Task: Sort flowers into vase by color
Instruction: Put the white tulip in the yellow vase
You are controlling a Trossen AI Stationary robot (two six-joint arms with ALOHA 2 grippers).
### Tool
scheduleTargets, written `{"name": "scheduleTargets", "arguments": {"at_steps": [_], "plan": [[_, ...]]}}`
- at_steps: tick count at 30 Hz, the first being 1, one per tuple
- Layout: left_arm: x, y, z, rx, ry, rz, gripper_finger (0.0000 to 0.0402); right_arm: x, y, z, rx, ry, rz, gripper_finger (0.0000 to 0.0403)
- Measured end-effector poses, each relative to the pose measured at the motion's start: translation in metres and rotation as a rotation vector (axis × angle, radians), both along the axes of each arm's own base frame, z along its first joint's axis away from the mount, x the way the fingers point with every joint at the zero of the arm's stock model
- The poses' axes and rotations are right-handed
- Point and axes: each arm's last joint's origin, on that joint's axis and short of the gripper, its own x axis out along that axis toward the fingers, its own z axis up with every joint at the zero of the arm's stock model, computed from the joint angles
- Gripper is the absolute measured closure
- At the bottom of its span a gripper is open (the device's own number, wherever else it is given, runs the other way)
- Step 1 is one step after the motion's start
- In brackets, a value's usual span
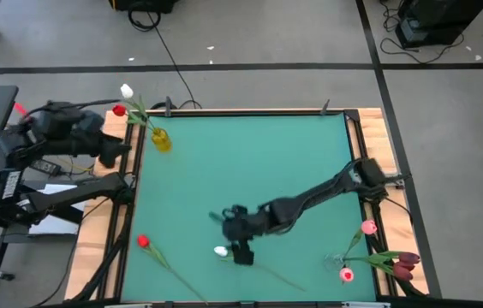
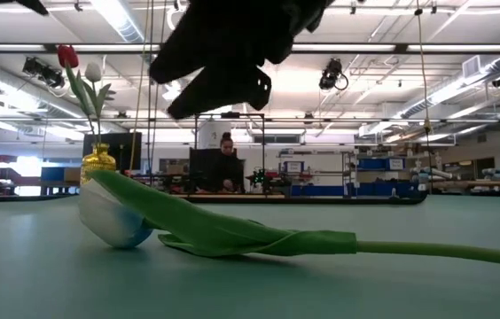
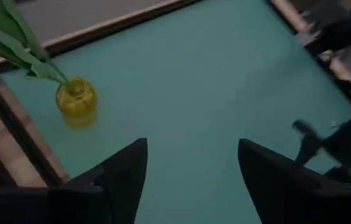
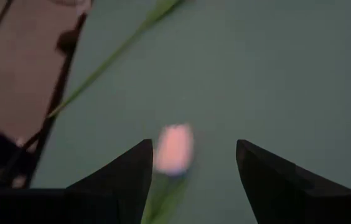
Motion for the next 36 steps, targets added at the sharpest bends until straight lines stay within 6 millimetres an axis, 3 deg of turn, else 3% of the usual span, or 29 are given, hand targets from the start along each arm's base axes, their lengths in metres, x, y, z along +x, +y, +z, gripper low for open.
{"name": "scheduleTargets", "arguments": {"at_steps": [6,12,15,19,24,32,36], "plan": [[-0.020,-0.018,0.025,0.092,-0.136,-0.068,0.0174,0.005,0.041,-0.017,-0.007,0.305,-0.045,0.0165],[-0.016,-0.025,0.047,0.142,-0.366,-0.322,0.0194,-0.006,0.079,-0.025,0.056,0.399,-0.070,0.0166],[-0.014,-0.025,0.051,0.161,-0.412,-0.372,0.0200,-0.015,0.088,-0.034,0.032,0.436,-0.116,0.0169],[-0.010,-0.022,0.050,0.190,-0.387,-0.394,0.0205,-0.024,0.088,-0.053,-0.009,0.527,-0.197,0.0180],[-0.001,-0.014,0.039,0.175,-0.342,-0.401,0.0205,-0.027,0.086,-0.059,-0.001,0.534,-0.248,0.0219],[0.009,-0.006,0.025,0.140,-0.292,-0.408,0.0205,-0.023,0.078,-0.059,0.057,0.542,-0.358,0.0383],[0.010,-0.005,0.024,0.134,-0.289,-0.408,0.0205,-0.016,0.072,-0.056,0.107,0.488,-0.461,0.0379]]}}
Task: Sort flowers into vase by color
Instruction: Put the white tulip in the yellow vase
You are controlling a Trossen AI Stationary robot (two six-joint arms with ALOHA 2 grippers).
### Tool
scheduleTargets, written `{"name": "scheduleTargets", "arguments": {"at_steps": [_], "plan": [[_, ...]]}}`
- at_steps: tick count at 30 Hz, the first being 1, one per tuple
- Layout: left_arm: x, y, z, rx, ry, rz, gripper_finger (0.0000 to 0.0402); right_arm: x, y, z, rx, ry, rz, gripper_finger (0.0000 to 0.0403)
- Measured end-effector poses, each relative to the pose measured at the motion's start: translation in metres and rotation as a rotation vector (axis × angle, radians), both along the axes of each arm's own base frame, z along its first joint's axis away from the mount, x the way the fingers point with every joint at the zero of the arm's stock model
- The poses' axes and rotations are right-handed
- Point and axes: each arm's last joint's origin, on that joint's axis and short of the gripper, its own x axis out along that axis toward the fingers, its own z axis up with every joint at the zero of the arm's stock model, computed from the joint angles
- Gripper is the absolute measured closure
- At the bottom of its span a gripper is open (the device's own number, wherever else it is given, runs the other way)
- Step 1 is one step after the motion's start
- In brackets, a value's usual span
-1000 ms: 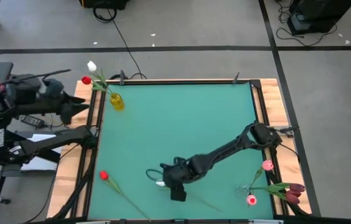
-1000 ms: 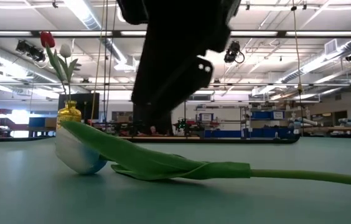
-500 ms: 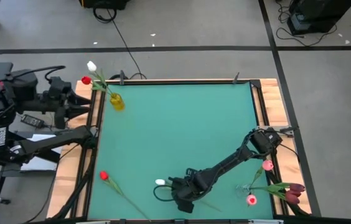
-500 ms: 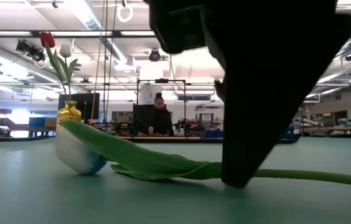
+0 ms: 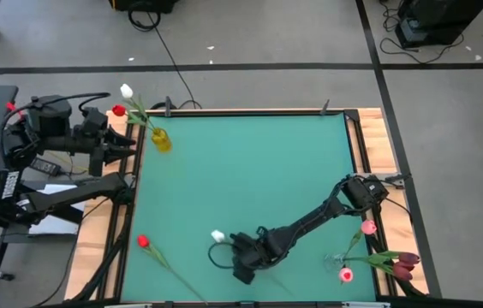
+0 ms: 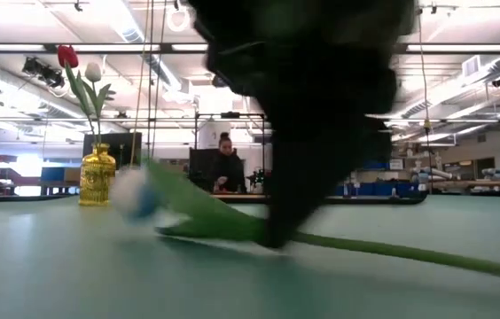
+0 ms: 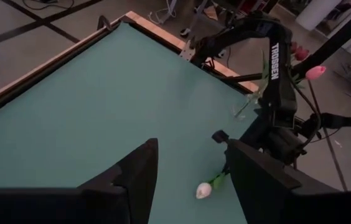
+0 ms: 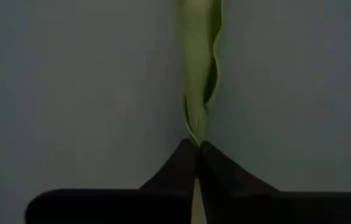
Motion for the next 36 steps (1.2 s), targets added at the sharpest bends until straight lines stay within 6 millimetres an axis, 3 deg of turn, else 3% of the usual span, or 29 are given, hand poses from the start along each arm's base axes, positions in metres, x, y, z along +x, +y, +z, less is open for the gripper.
{"name": "scheduleTargets", "arguments": {"at_steps": [3,7,11,18,24,30,36], "plan": [[-0.001,-0.001,0.000,0.001,-0.002,-0.001,0.0205,0.007,-0.013,0.015,-0.057,-0.103,-0.084,0.0387],[-0.001,0.000,0.000,0.007,0.002,0.015,0.0205,0.018,-0.041,0.051,-0.119,-0.249,-0.170,0.0395],[-0.001,0.001,0.000,0.012,0.014,0.062,0.0196,0.032,-0.084,0.075,-0.180,-0.348,-0.190,0.0395],[0.001,0.003,0.005,0.003,-0.040,0.098,0.0165,0.058,-0.158,0.129,-0.141,-0.688,-0.146,0.0396],[0.002,0.004,0.008,-0.014,-0.081,0.116,0.0140,0.063,-0.204,0.170,-0.154,-0.976,-0.179,0.0396],[0.008,0.010,0.015,0.030,-0.132,0.161,0.0137,0.066,-0.232,0.186,-0.122,-1.145,-0.154,0.0397],[0.029,0.028,0.025,0.049,-0.194,0.166,0.0137,0.065,-0.250,0.193,-0.157,-1.224,-0.150,0.0397]]}}
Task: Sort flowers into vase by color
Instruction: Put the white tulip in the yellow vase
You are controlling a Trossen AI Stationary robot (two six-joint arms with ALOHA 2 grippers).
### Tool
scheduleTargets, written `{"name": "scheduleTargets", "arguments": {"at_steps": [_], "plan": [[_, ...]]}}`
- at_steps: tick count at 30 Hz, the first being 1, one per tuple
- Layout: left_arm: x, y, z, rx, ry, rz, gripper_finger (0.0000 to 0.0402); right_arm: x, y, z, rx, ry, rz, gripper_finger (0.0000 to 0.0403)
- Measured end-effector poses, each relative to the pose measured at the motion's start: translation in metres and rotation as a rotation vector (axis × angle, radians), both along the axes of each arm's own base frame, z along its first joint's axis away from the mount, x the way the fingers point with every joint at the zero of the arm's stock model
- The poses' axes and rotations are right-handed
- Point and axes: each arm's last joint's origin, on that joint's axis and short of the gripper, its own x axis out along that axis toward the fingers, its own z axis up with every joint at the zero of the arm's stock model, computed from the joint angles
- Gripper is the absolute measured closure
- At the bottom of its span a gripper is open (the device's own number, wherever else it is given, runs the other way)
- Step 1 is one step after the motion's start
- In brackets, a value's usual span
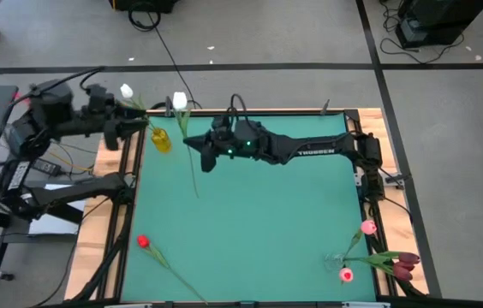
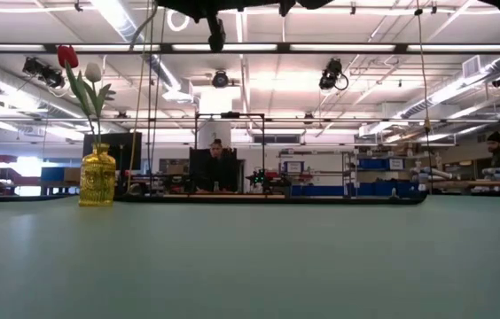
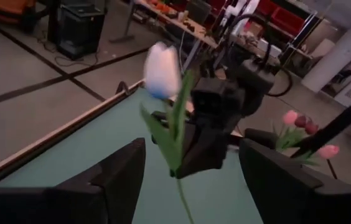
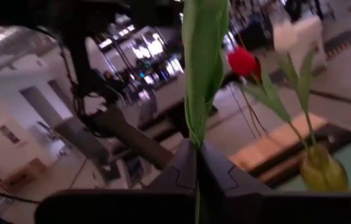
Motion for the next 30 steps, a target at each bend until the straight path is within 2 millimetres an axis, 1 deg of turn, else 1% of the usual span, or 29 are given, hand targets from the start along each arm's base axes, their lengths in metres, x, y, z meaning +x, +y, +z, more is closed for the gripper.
{"name": "scheduleTargets", "arguments": {"at_steps": [6,9,12,16,22,24,26,28,30], "plan": [[0.037,0.027,-0.002,-0.014,0.043,-0.021,0.0137,-0.002,-0.019,0.007,-0.021,-0.067,-0.017,0.0396],[0.055,0.039,-0.005,-0.005,0.073,0.008,0.0137,-0.004,-0.032,0.008,-0.021,-0.077,-0.074,0.0396],[0.071,0.049,-0.009,0.005,0.105,0.035,0.0137,-0.007,-0.044,0.009,-0.026,-0.089,-0.093,0.0396],[0.092,0.062,-0.017,-0.002,0.158,0.057,0.0137,-0.010,-0.059,0.011,-0.051,-0.106,-0.072,0.0396],[0.117,0.079,-0.023,0.011,0.155,0.079,0.0141,-0.015,-0.078,0.013,-0.087,-0.123,-0.011,0.0396],[0.120,0.083,-0.023,0.035,0.147,0.092,0.0156,-0.016,-0.083,0.014,-0.096,-0.123,0.003,0.0396],[0.121,0.084,-0.021,0.064,0.131,0.099,0.0187,-0.018,-0.088,0.014,-0.099,-0.130,0.012,0.0396],[0.122,0.084,-0.019,0.082,0.118,0.101,0.0231,-0.020,-0.093,0.015,-0.104,-0.136,0.021,0.0396],[0.121,0.084,-0.018,0.104,0.118,0.097,0.0285,-0.021,-0.098,0.015,-0.106,-0.139,0.026,0.0396]]}}
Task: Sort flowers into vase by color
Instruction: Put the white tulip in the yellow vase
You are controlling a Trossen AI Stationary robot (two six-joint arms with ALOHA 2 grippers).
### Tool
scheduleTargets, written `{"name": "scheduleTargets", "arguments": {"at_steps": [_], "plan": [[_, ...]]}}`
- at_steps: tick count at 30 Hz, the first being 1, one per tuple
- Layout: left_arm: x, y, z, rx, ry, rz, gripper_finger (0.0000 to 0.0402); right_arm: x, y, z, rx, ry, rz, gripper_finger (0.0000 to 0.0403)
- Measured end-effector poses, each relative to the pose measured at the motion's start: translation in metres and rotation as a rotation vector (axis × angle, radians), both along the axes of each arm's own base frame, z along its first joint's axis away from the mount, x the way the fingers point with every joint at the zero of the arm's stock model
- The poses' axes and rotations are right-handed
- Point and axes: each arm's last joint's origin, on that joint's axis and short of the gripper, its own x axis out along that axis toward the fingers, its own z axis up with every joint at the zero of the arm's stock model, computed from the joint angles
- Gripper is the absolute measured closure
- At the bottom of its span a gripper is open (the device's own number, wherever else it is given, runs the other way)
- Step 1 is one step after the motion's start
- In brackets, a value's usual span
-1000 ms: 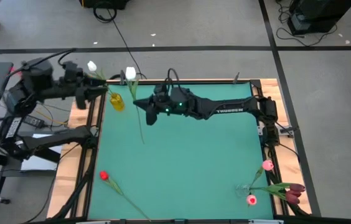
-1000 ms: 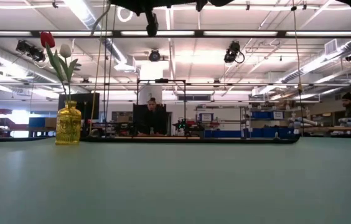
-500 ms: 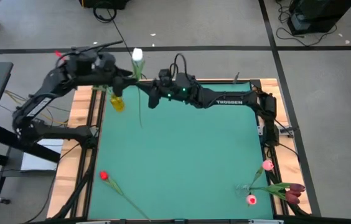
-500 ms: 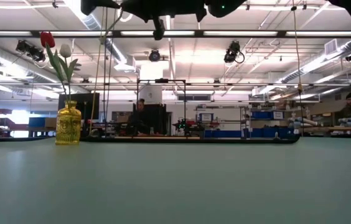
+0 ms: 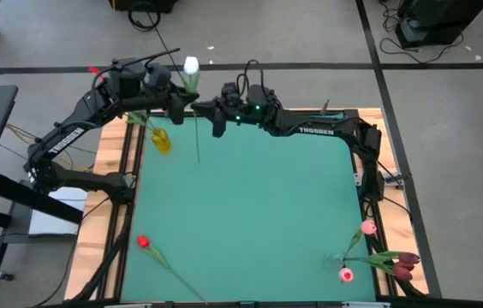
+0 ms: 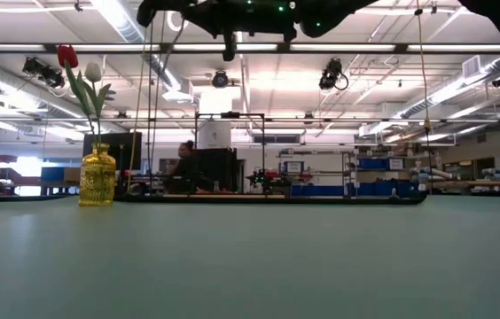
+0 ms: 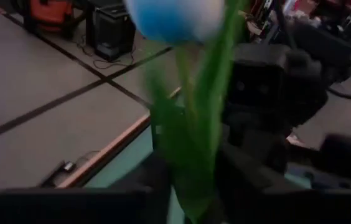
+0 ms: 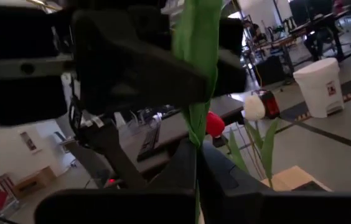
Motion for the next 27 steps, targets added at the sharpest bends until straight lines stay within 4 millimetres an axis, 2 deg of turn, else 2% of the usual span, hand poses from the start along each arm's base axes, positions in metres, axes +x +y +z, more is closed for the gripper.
{"name": "scheduleTargets", "arguments": {"at_steps": [3,4,7,10,16,19,22,27], "plan": [[-0.002,-0.001,0.001,0.046,0.013,-0.011,0.0370,-0.003,-0.009,0.001,-0.008,-0.007,0.012,0.0395],[-0.002,-0.001,0.002,0.052,0.012,-0.016,0.0382,-0.004,-0.011,0.001,-0.011,-0.008,0.018,0.0395],[-0.001,-0.001,0.001,0.054,0.018,-0.012,0.0387,-0.007,-0.019,0.001,-0.020,-0.003,0.056,0.0385],[-0.002,0.000,0.000,0.061,0.036,0.045,0.0392,-0.011,-0.027,0.001,-0.027,0.003,0.088,0.0358],[-0.023,-0.007,-0.010,0.066,0.233,0.410,0.0393,-0.016,-0.039,-0.003,-0.031,0.039,0.133,0.0269],[-0.028,-0.012,-0.012,0.102,0.222,0.469,0.0393,-0.017,-0.044,-0.007,-0.008,0.083,0.121,0.0228],[-0.035,-0.019,-0.025,0.125,0.156,0.495,0.0393,-0.019,-0.048,-0.012,0.014,0.127,0.116,0.0202],[-0.050,-0.028,-0.069,0.151,0.132,0.527,0.0394,-0.019,-0.048,-0.016,0.030,0.163,0.143,0.0194]]}}
